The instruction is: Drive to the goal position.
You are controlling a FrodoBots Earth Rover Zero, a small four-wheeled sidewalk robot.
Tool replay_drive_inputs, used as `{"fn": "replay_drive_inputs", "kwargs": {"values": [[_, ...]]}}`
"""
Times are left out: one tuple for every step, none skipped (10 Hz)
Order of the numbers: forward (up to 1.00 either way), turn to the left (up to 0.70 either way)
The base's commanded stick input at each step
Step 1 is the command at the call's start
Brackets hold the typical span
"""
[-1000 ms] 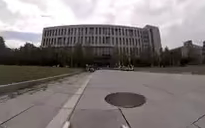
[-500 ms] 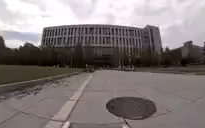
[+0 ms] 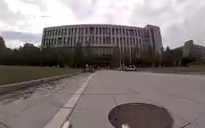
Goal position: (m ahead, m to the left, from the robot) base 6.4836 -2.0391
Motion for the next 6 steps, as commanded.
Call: {"fn": "replay_drive_inputs", "kwargs": {"values": [[0.70, 0.00], [0.70, 0.00], [0.70, 0.00], [0.70, 0.00], [0.70, 0.00], [0.70, 0.00]]}}
